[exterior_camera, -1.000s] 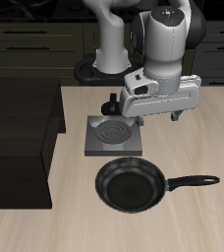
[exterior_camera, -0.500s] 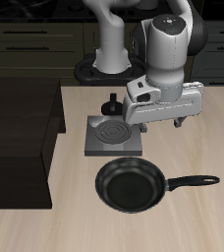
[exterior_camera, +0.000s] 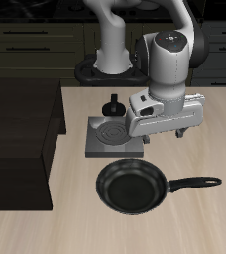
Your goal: Place the frypan on top of the shelf
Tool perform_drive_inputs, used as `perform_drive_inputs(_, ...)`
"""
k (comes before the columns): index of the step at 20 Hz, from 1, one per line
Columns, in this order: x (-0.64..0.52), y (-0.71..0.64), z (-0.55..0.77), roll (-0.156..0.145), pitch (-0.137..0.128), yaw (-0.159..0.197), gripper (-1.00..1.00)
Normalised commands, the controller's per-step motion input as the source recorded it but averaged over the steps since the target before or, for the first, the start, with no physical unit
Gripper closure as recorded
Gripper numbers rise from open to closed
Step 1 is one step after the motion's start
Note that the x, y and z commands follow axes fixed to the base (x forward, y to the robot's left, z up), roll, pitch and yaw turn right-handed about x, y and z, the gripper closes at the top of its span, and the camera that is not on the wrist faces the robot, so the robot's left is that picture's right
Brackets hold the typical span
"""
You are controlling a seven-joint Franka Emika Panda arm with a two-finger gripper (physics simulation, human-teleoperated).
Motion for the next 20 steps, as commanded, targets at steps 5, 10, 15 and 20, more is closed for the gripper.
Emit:
perform_drive_inputs(5,-0.08,-0.13,-0.35,-0.015,-0.002,0.016,-1.0)
perform_drive_inputs(10,-0.11,-0.09,-0.15,0.003,-0.01,-0.01,-1.0)
perform_drive_inputs(15,-0.07,-0.01,-0.11,0.0,-0.025,0.024,-1.0)
perform_drive_inputs(20,0.01,0.03,-0.18,-0.001,-0.004,0.044,-1.0)
